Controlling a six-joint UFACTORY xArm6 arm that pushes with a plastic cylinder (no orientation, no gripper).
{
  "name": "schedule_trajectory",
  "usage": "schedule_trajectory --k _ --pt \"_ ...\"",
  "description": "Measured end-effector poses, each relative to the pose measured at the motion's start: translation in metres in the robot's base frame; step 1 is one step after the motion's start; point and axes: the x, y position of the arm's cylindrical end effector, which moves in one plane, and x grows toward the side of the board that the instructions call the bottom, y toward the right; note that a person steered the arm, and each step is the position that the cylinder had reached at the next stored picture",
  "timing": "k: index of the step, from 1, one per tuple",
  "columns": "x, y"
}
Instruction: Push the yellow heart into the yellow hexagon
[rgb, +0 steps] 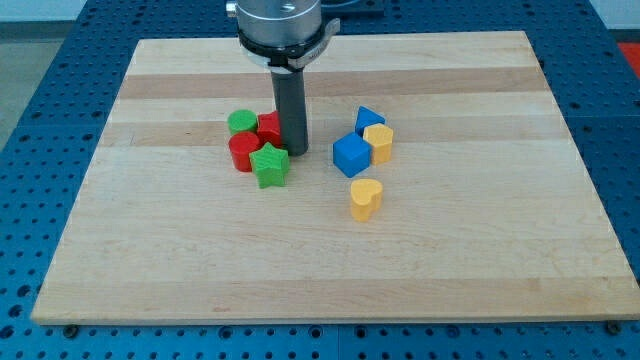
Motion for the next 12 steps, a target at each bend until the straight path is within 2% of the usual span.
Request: schedule_trajectory --k 1,4,5,7,8,9,10,11,12 --pt "0.001 0.013" --pt "0.132 0.022" --pt "0.113 0.075" --pt "0.104 0.079" --pt "0.063 0.079" --pt "0.058 0.079" --pt "0.085 0.079" --pt "0.136 0.088" --pt "0.146 0.143"
